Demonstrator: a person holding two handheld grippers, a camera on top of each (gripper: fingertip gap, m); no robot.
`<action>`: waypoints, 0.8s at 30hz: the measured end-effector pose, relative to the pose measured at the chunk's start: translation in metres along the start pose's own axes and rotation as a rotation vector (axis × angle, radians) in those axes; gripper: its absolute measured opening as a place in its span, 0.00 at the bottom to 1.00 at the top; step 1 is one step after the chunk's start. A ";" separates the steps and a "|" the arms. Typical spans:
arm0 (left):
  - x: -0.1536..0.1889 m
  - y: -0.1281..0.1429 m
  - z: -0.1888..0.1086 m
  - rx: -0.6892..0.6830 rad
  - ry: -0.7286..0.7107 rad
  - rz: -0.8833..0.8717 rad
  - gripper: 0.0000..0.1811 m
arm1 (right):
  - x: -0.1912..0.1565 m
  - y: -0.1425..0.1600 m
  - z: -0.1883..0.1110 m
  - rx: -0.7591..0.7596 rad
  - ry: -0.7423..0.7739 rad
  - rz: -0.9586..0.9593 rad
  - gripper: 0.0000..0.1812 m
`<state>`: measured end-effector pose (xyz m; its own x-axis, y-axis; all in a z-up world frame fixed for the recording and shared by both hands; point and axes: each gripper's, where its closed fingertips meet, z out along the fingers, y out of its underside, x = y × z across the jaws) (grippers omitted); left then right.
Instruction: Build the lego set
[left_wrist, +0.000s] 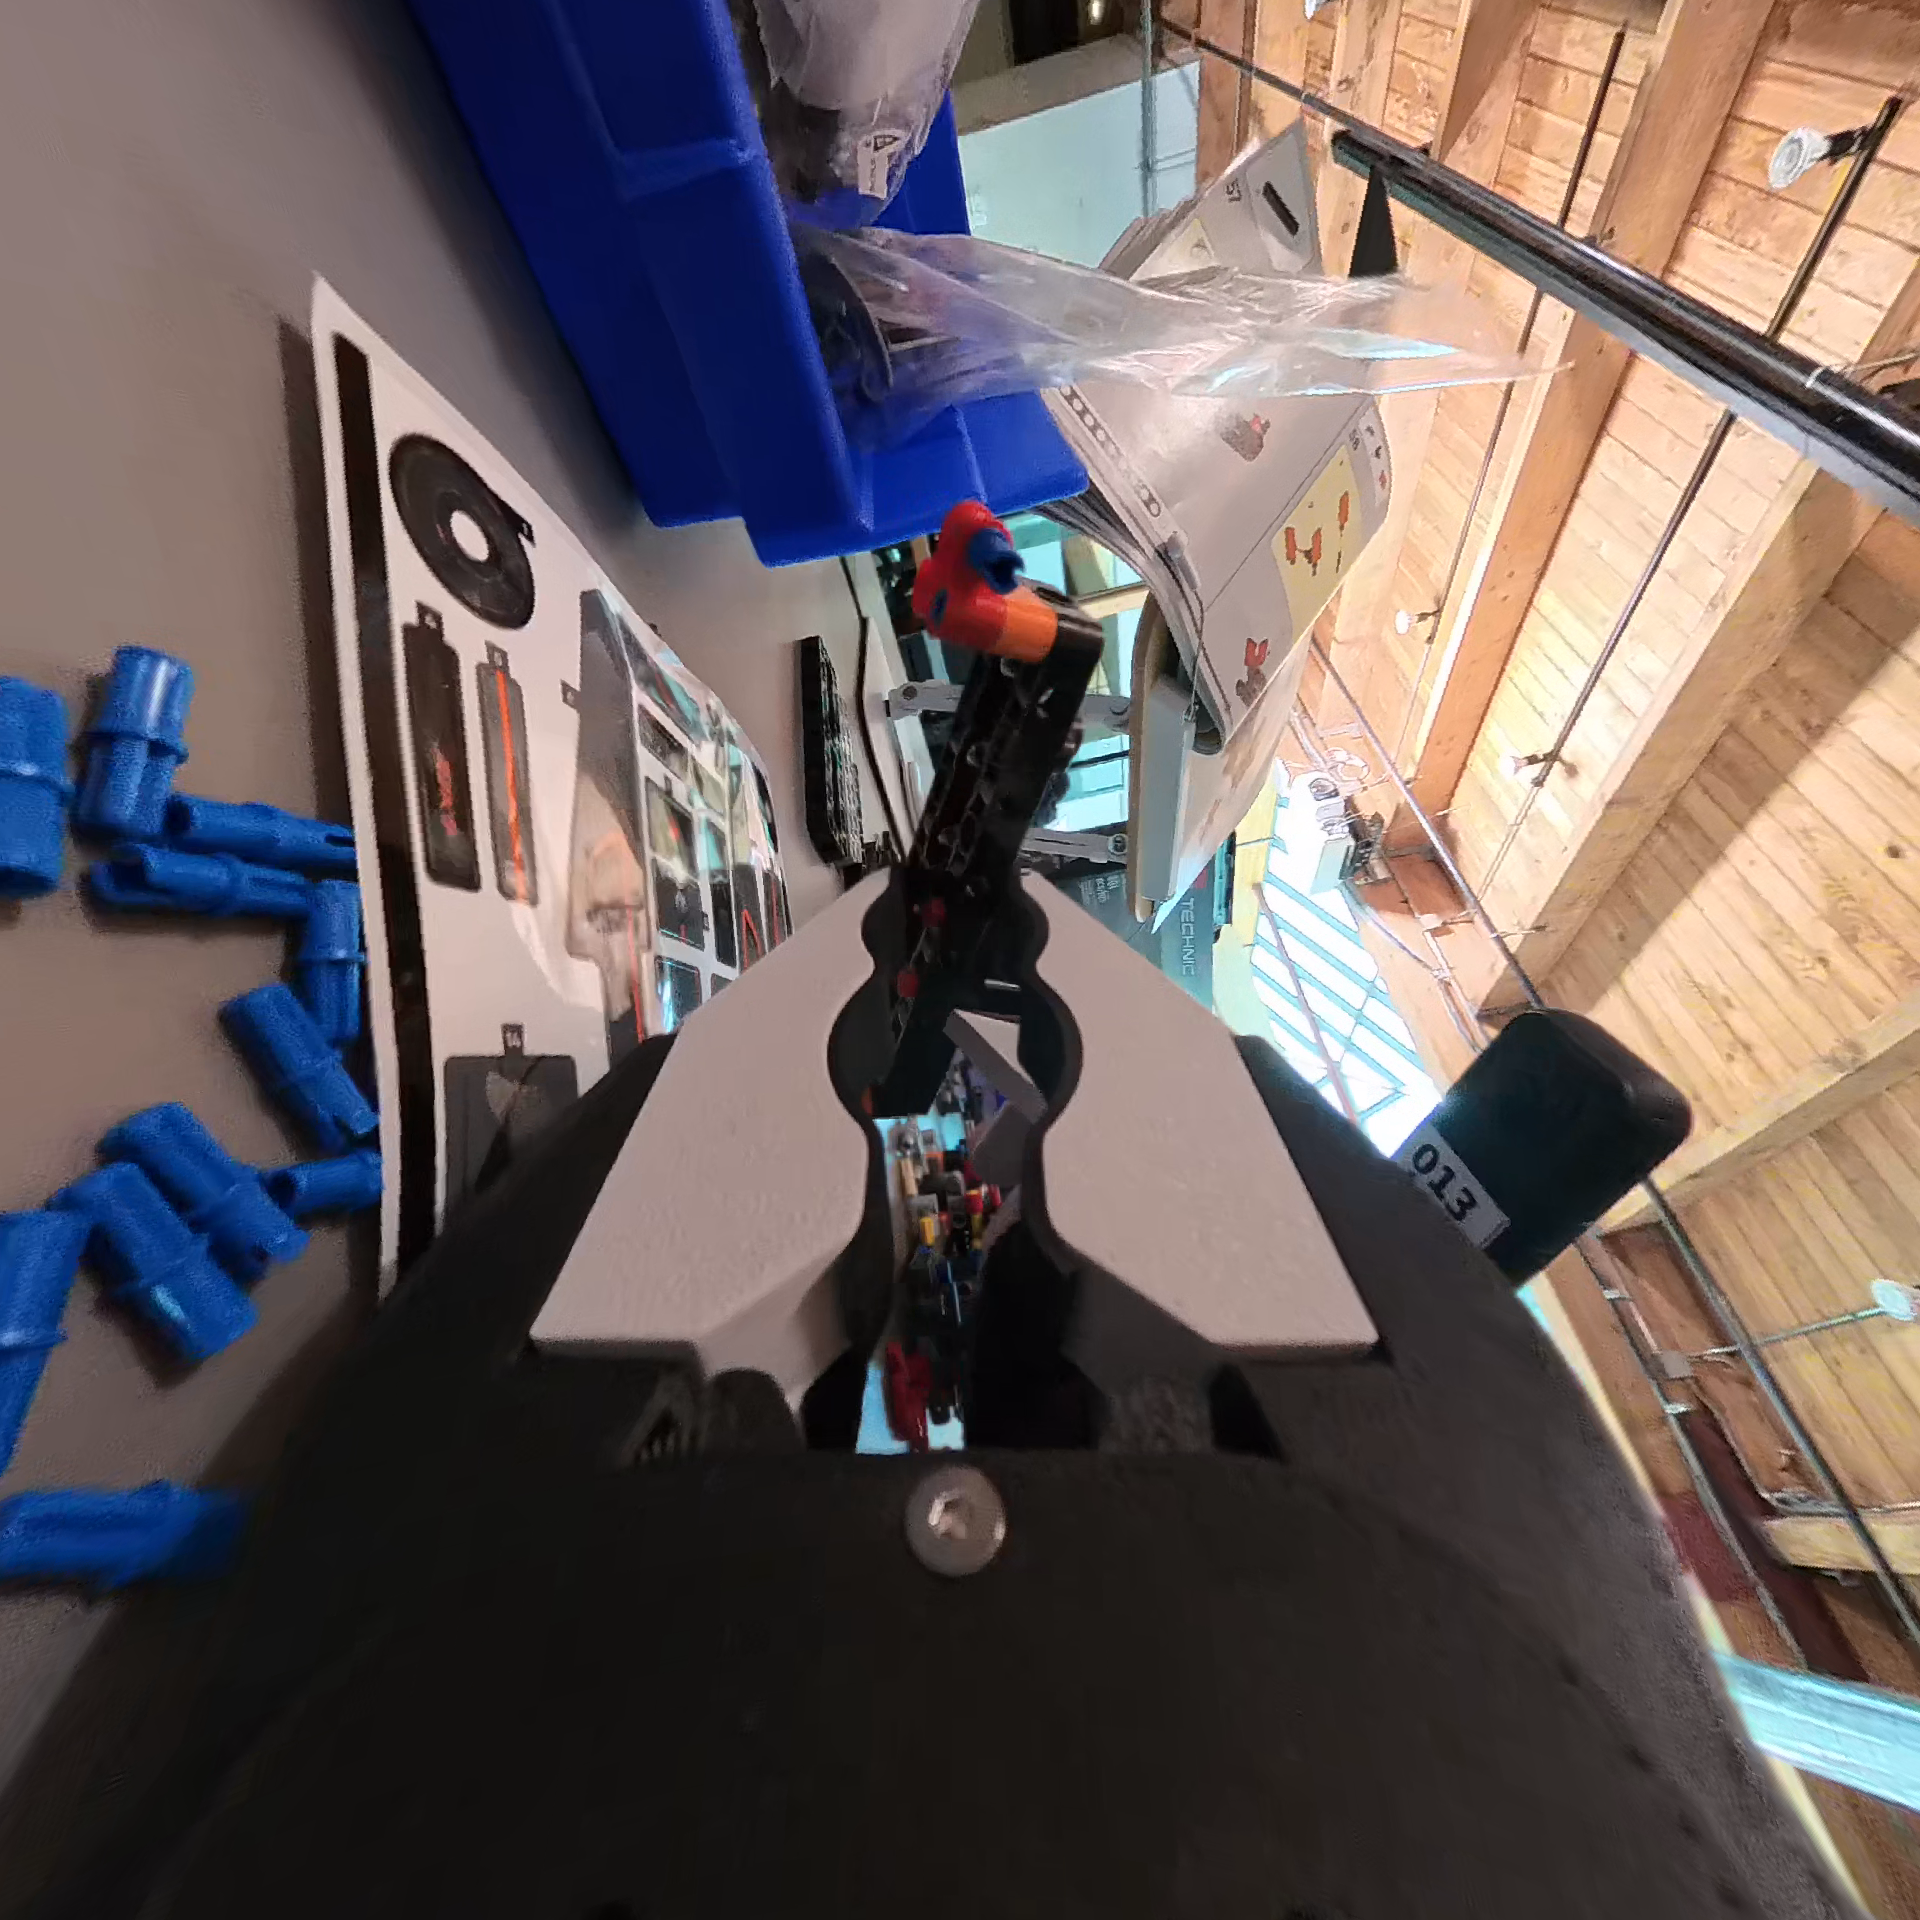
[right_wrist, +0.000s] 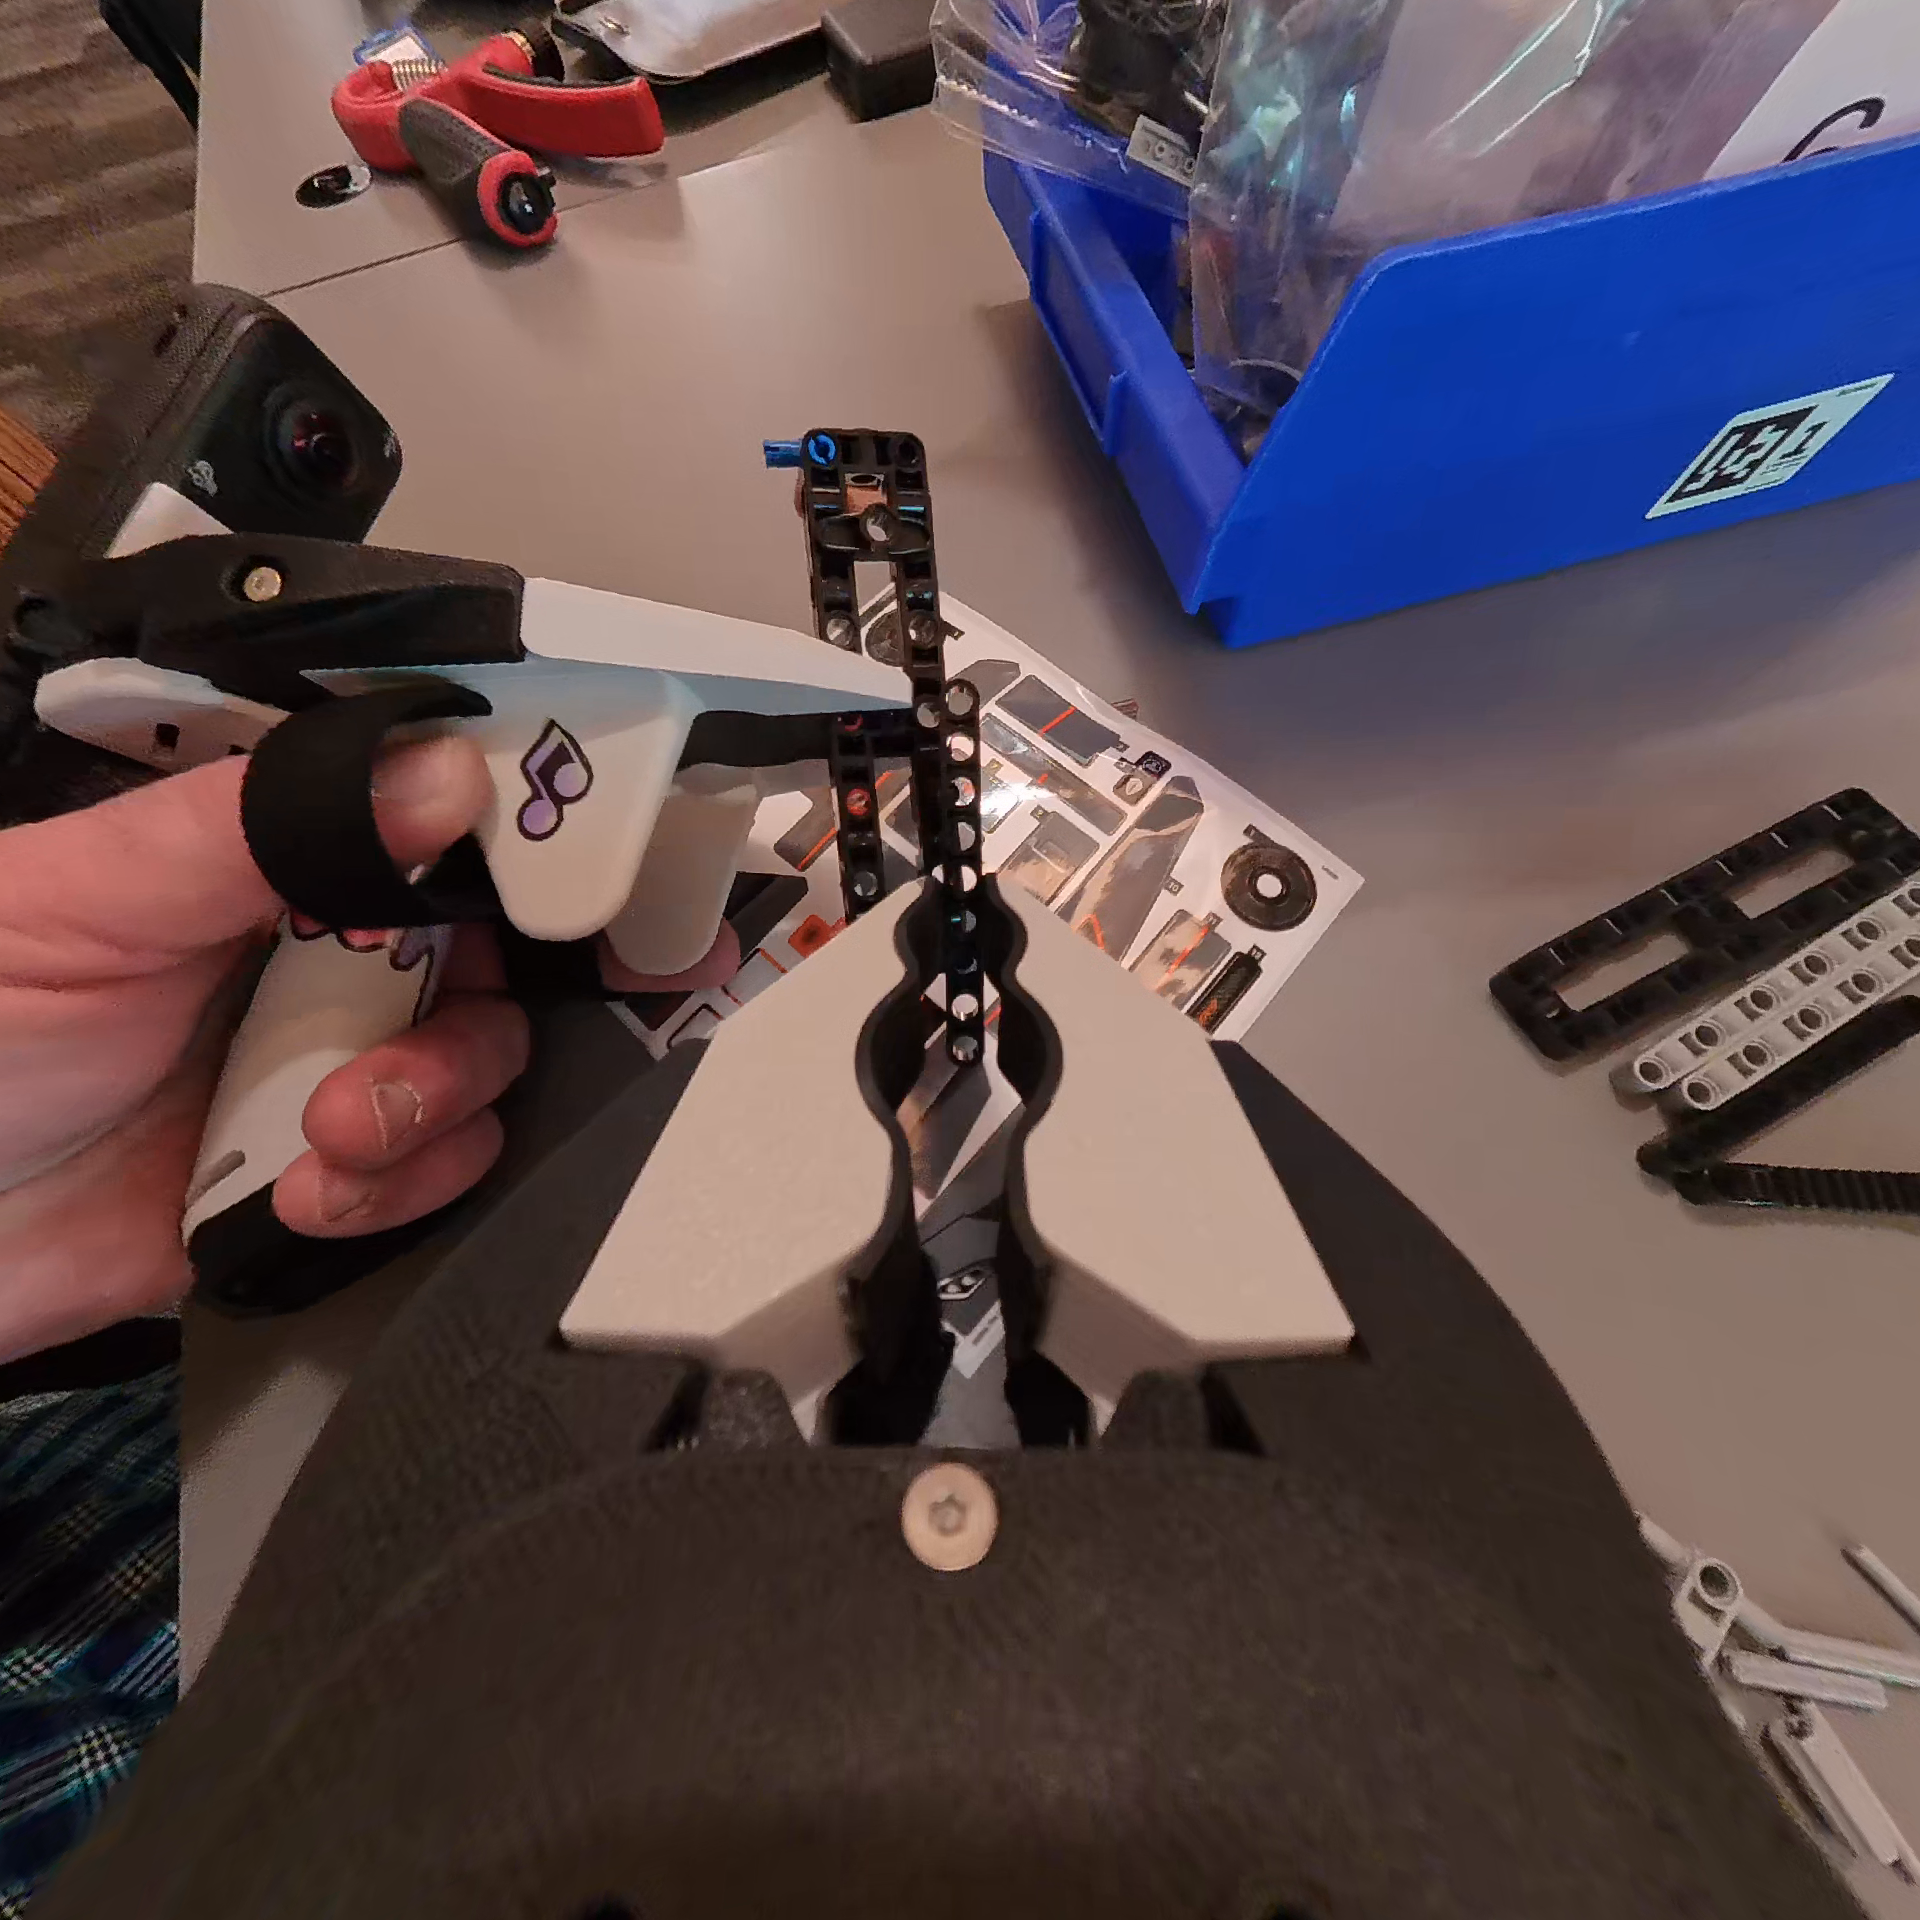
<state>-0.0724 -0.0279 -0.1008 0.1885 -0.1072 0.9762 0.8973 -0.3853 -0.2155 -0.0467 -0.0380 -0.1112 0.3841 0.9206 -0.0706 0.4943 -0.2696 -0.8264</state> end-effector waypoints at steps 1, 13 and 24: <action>0.000 0.000 -0.002 -0.004 0.003 -0.009 0.10 | 0.000 0.001 0.001 -0.003 -0.004 0.000 0.02; -0.007 -0.004 -0.006 0.001 -0.027 -0.045 0.08 | -0.009 -0.002 0.004 0.017 -0.113 0.056 0.02; -0.009 -0.003 -0.006 0.000 -0.036 -0.065 0.06 | -0.012 -0.002 0.004 0.017 -0.167 0.121 0.02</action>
<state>-0.0793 -0.0317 -0.1091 0.1439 -0.0486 0.9884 0.9082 -0.3901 -0.1514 -0.0552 -0.0477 -0.1109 0.3046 0.9163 -0.2601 0.4388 -0.3773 -0.8156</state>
